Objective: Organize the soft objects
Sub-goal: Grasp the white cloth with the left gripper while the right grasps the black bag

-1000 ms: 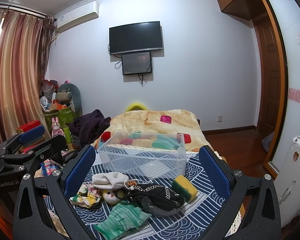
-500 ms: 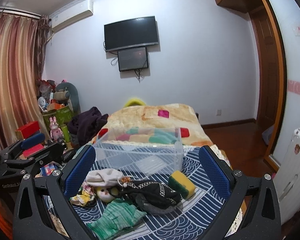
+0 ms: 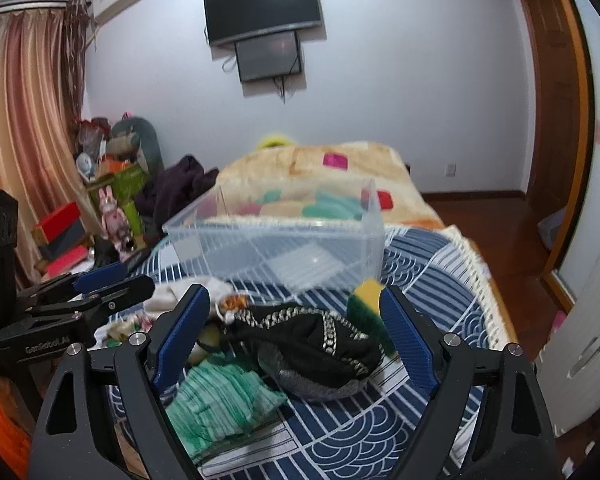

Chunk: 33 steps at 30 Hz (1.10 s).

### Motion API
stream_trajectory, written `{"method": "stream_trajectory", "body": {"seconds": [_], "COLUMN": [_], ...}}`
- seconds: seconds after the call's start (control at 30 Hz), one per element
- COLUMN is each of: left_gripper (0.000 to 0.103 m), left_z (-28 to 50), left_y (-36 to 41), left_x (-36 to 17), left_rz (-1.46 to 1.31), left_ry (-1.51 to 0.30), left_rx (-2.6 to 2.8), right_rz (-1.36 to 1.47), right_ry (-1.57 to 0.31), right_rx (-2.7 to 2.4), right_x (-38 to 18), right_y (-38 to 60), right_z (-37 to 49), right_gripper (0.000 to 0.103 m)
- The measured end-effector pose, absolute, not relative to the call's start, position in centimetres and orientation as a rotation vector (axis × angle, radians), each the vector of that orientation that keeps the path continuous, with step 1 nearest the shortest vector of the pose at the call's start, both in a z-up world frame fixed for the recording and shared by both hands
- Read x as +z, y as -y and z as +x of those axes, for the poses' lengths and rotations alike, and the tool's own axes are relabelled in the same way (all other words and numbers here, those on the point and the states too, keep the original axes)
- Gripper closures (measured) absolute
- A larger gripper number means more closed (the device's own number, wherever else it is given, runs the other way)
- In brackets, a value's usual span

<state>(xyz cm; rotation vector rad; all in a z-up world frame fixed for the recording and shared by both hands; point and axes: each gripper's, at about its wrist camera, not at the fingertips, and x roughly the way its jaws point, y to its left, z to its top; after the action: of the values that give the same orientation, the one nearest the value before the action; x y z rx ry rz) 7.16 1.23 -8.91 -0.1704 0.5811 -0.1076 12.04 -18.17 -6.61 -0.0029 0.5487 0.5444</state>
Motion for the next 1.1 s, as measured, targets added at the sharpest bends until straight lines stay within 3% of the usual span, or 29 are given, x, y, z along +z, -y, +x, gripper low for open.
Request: {"method": "stream_trajectory", "body": {"seconds": [0.4, 0.53, 0.67, 0.77, 0.8, 1.0, 1.1], "left_gripper": [0.028, 0.037, 0.054, 0.066, 0.069, 0.077, 0.078], "left_z": [10.8, 10.7, 10.4, 10.3, 10.3, 9.4, 8.7], "left_y": [-1.1, -1.4, -1.5, -1.4, -1.5, -1.5, -1.5], "left_x": [-11.8, -12.1, -12.1, -12.0, -11.9, -11.2, -10.4], "left_rz": [-0.205, -0.228, -0.230, -0.236, -0.237, -0.227, -0.209], "left_ry": [-0.700, -0.697, -0.685, -0.681, -0.679, -0.651, -0.619], "left_rx": [-0.089, -0.089, -0.104, -0.110, -0.111, -0.104, -0.090], "right_rz": [-0.023, -0.014, 0.010, 0.026, 0.028, 0.033, 0.038], "right_ry": [-0.680, -0.683, -0.668, -0.657, -0.653, -0.619, -0.596], "right_rx": [0.536, 0.526, 0.519, 0.519, 0.517, 0.519, 0.517], "right_x": [-9.6, -9.6, -9.3, -9.0, -9.0, -8.4, -7.9], "right_y": [17.6, 17.9, 18.3, 18.4, 18.5, 18.6, 18.7], "right_z": [13.7, 14.0, 13.9, 14.2, 14.2, 13.9, 13.7], "right_gripper": [0.019, 0.034, 0.047, 0.060, 0.069, 0.084, 0.086]}}
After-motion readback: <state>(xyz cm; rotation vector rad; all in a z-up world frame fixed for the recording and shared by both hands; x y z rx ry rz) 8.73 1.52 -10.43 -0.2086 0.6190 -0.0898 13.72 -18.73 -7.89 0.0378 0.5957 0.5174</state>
